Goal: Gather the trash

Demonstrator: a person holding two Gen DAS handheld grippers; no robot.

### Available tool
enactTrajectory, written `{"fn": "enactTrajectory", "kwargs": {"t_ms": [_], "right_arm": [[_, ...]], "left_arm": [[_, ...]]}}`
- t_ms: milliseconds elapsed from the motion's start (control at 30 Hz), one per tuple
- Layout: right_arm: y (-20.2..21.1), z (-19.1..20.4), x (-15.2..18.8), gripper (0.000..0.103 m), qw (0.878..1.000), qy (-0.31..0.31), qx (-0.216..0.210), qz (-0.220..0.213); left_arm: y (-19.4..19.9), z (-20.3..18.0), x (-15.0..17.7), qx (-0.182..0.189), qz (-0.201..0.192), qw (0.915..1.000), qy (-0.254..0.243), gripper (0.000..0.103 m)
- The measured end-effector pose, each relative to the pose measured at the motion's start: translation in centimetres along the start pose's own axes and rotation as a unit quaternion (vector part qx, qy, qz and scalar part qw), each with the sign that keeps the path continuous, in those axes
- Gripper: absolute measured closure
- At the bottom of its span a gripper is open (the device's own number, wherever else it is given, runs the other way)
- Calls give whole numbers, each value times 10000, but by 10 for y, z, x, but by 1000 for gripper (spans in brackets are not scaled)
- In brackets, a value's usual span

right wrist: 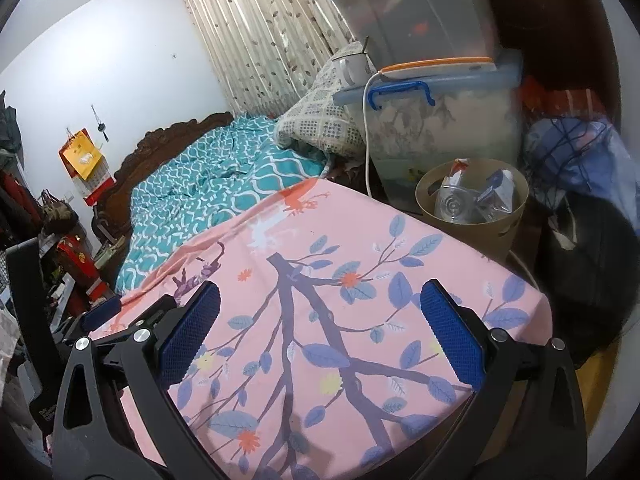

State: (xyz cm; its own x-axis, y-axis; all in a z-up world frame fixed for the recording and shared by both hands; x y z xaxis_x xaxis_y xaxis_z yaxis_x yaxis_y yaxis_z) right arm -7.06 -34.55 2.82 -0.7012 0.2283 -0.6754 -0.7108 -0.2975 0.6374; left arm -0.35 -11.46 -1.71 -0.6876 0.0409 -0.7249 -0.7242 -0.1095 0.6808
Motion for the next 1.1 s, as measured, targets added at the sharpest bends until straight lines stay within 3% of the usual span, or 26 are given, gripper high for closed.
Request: {"fn": "enactTrajectory", "kwargs": {"t_ms": [333,933,1100], "right_arm": [[1,5,2,4,9999,105,122,-18],[5,-18,-1,3,9984,-412,359,-146],[17,-12,-2,3,9974,-272,512,-424]], "left_arm": [[-3,6,5,-63,101,9999,52,9],[-6,-14,11,-76,270,9994,-219,9],[2,-16,6,-204,195,9994,-200,9]]}}
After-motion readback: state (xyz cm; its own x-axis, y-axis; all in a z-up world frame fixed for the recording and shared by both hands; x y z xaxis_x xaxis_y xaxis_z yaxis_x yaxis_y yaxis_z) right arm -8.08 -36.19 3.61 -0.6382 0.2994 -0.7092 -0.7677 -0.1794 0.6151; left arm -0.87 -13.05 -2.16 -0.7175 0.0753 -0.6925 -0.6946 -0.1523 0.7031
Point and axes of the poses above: each gripper's, at about its wrist camera, not at the fingertips, and y roughly against the way its jaws point, z to its left, x to its underside, the point moved 4 cm from there along -y, roughly the way its jaws point, and after that the axes turned 7 degrees about z, right-handed, at the moved point
